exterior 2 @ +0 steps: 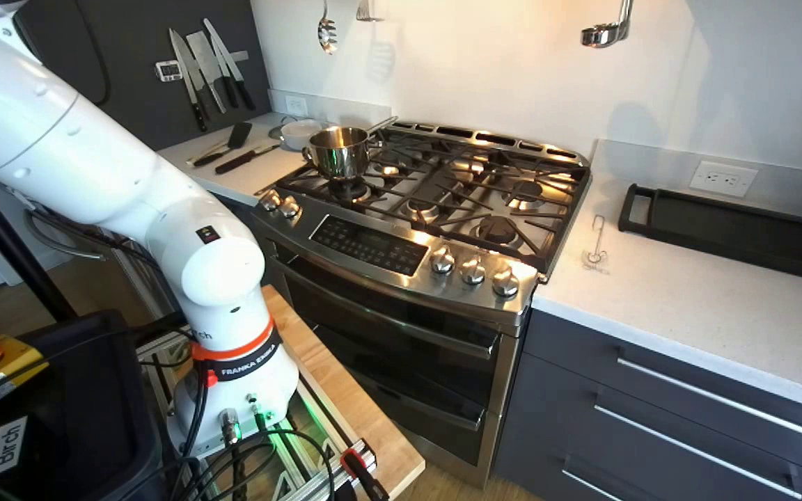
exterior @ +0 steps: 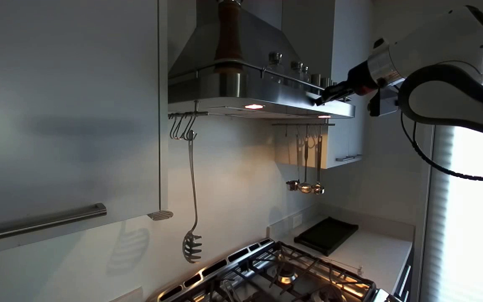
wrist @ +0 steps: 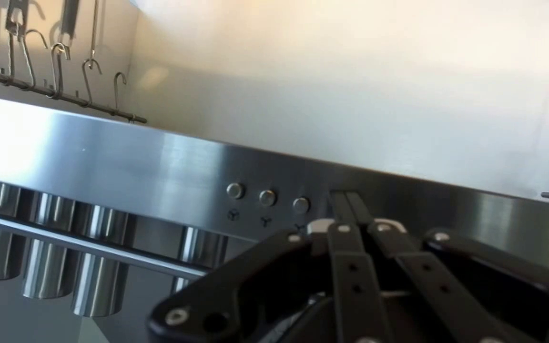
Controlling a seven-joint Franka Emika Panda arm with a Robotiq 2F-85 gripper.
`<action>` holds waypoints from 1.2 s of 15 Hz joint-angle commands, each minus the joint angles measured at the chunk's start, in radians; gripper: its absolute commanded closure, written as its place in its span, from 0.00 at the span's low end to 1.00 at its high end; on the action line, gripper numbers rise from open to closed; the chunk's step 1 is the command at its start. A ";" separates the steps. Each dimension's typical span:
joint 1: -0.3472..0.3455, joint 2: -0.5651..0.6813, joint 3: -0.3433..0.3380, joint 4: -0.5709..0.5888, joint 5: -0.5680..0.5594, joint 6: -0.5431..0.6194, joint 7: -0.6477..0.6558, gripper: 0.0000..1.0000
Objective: Press the far left button on the silver kitchen hood
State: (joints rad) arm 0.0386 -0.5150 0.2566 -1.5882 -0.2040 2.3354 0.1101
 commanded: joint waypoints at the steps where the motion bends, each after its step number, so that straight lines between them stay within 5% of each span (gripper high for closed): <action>1: 0.018 -0.008 -0.020 -0.053 0.016 0.044 -0.009 1.00; 18: 0.050 -0.003 -0.056 -0.126 0.052 0.149 -0.071 1.00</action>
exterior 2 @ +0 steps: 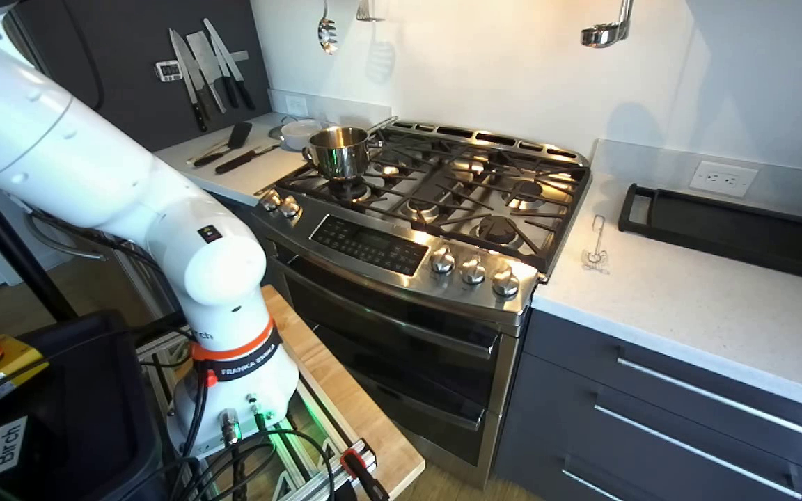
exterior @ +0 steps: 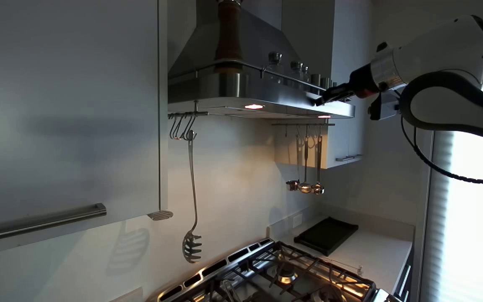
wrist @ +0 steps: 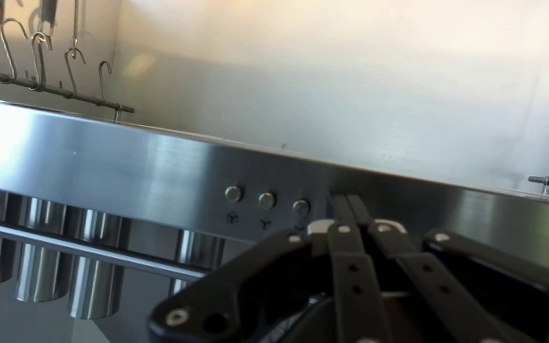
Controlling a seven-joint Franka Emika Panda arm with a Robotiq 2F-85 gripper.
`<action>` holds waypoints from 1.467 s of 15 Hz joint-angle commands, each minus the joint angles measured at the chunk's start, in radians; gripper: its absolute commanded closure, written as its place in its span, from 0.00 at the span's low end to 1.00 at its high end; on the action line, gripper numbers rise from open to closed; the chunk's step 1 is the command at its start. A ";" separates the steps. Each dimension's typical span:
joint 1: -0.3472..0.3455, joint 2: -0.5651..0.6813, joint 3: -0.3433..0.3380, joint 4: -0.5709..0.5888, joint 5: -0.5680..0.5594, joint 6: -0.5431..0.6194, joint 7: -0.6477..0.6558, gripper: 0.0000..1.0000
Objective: Press the far left button on the silver kitchen hood
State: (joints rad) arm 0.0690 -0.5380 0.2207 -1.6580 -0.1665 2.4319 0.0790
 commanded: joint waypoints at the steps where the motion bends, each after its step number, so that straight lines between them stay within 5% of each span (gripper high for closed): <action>1: 0.022 0.017 -0.023 -0.064 0.016 0.060 -0.045 1.00; 22: 0.002 -0.030 0.011 -0.040 -0.022 -0.014 -0.045 1.00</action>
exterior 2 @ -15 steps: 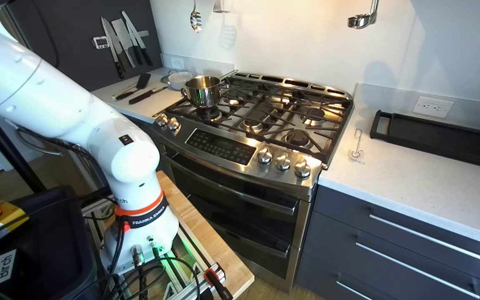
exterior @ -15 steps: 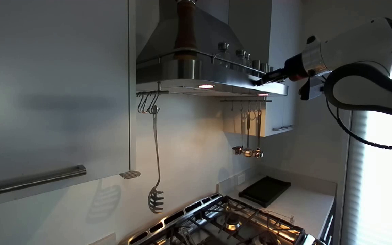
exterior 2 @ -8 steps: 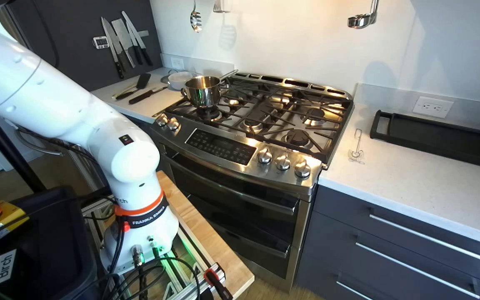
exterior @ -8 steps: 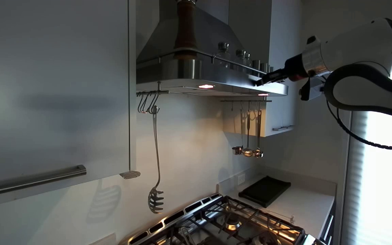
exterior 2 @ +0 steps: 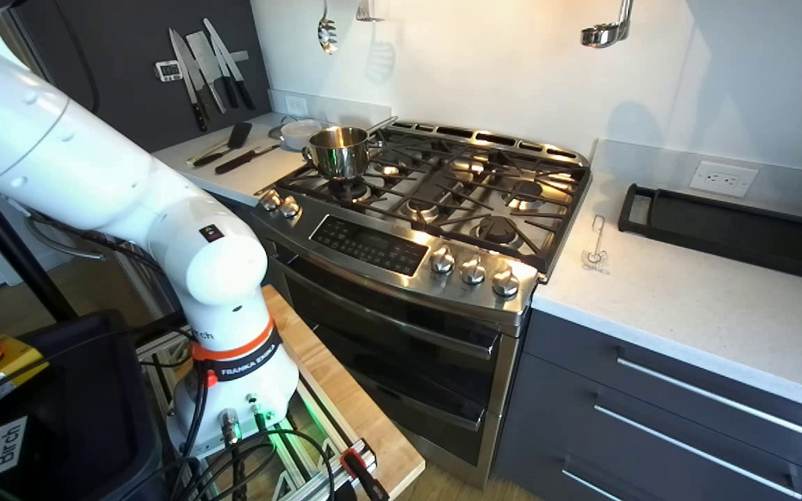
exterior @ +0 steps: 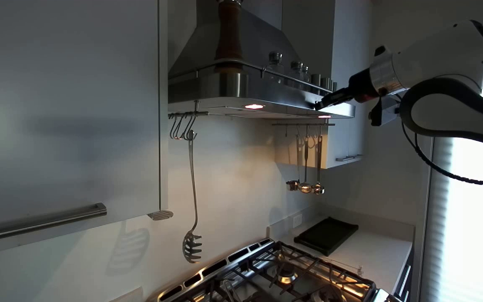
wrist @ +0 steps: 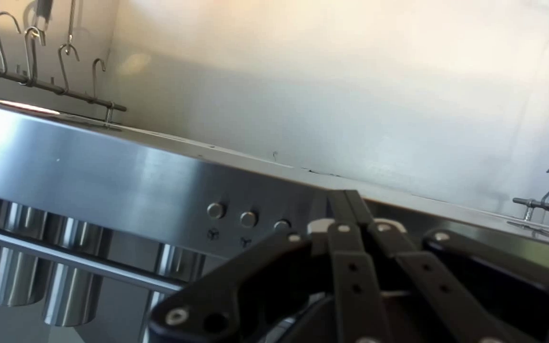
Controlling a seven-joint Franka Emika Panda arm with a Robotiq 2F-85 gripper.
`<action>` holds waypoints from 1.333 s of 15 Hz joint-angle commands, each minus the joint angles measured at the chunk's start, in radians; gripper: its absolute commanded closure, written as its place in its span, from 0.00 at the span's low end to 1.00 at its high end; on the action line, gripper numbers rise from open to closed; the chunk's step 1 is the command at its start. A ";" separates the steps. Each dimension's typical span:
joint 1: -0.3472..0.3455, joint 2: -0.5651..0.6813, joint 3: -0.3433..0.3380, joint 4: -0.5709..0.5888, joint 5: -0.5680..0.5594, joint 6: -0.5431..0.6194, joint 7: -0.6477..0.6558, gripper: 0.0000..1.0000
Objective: Press the far left button on the silver kitchen hood
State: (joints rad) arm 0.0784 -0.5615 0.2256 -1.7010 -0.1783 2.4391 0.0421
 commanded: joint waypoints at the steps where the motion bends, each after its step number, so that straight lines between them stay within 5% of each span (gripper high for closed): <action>1: -0.012 -0.008 0.008 0.003 -0.014 -0.020 -0.005 0.99; 2: -0.010 -0.010 0.009 0.007 -0.015 -0.022 -0.007 0.74; 4: -0.008 -0.014 0.010 0.011 -0.015 -0.024 -0.010 0.69; 13: -0.035 -0.047 0.024 0.073 -0.018 -0.184 0.020 0.01; 20: -0.038 -0.092 0.024 0.144 0.001 -0.506 0.037 0.00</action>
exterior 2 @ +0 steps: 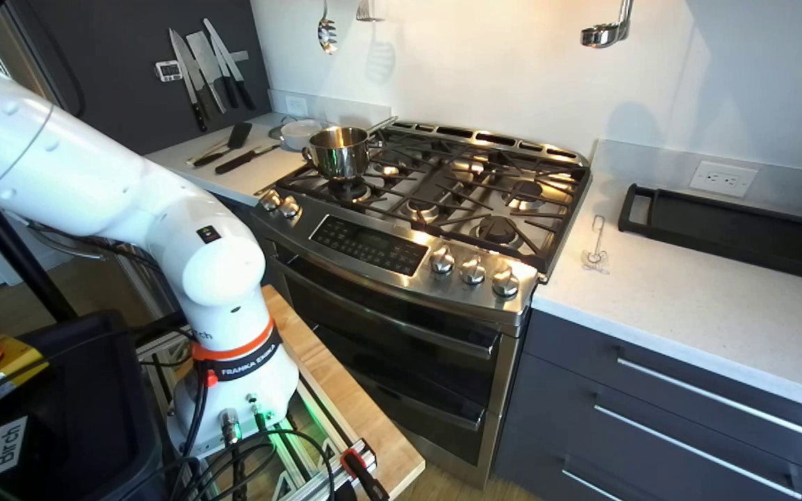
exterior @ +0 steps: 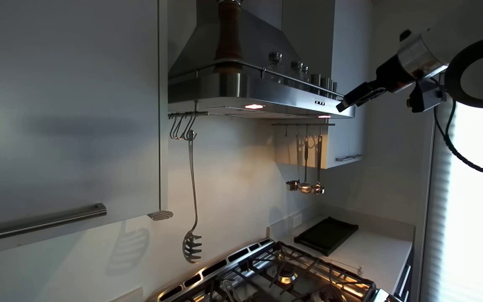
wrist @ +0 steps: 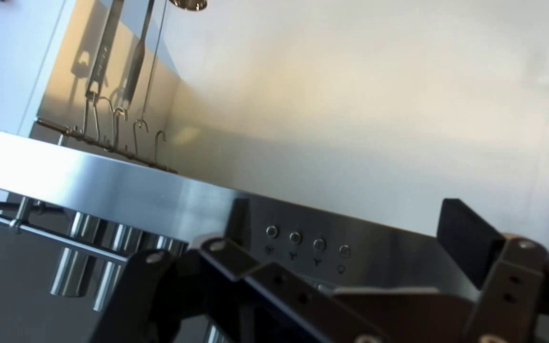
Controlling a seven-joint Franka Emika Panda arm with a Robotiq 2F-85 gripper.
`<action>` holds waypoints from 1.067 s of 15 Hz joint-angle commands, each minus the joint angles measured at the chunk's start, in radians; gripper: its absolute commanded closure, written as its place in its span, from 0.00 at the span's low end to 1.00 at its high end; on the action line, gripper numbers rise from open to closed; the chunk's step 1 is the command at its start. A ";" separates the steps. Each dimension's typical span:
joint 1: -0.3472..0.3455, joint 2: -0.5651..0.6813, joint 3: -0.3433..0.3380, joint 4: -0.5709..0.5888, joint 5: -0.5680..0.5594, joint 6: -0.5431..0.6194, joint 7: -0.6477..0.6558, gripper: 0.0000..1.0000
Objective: Press the far left button on the silver kitchen hood
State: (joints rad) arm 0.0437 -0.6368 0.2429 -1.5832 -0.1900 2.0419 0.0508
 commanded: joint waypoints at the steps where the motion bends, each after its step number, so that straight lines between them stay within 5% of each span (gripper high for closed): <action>1: -0.001 -0.023 0.006 0.033 0.017 -0.140 0.033 0.00; 10: -0.012 -0.065 0.004 0.097 0.029 -0.346 0.088 0.00; 16: -0.006 -0.095 -0.005 0.098 0.028 -0.356 0.075 0.00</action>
State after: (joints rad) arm 0.0391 -0.7141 0.2442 -1.4882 -0.1721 1.7109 0.1286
